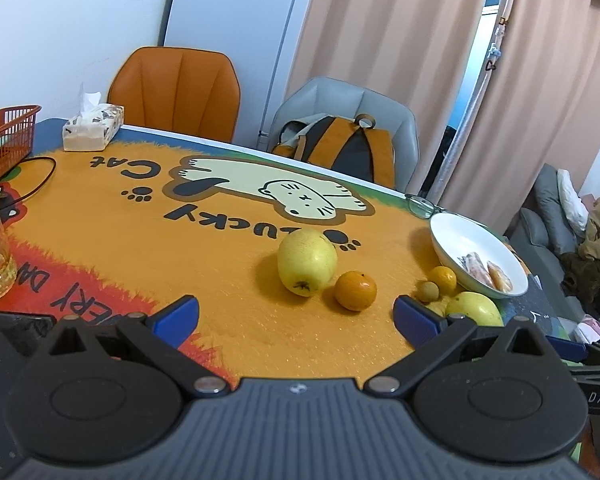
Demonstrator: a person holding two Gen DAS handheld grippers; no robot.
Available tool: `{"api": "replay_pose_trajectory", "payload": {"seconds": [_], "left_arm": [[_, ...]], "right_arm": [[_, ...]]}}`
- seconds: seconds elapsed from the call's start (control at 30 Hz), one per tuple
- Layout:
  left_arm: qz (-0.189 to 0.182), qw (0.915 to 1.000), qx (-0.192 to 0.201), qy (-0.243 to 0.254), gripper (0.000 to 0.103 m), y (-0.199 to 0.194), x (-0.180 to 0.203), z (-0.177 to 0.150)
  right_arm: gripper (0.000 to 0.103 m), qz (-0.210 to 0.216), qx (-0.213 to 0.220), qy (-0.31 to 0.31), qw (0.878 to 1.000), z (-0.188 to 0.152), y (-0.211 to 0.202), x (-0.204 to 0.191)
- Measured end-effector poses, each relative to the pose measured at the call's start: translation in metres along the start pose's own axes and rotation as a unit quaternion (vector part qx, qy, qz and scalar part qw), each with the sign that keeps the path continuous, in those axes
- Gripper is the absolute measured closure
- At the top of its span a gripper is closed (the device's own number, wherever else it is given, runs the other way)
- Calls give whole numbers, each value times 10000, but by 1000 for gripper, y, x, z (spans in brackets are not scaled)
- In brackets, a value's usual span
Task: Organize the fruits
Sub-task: 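Withdraw the right gripper from the plate toward the large pear, then close the right gripper on the large pear while the left gripper grasps the yellow apple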
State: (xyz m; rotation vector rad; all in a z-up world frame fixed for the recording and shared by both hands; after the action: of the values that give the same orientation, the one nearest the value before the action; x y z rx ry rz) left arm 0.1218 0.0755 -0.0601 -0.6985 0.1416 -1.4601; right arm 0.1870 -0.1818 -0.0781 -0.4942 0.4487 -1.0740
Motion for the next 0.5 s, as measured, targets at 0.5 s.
{"api": "replay_pose_trajectory", "payload": {"seconds": [0.5], "left_arm": [[96,9999,-47,33,5,35,-5,3]], "right_arm": [[8,-81,-113,67,9999,6,35,17]]}}
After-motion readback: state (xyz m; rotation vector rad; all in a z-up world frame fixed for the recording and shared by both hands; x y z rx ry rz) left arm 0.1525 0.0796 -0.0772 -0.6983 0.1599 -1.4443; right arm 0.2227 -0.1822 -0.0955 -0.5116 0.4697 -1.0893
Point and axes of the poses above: each gripper's, at about its wrist camera, not at the fingertips, and y roughly the way its jaws point, x to its right, z to its top, the point moved 7 cm from there along y, roughly the way its jaws point, and after that the axes turned 9 degrees about -z, right-handed, at the moved point
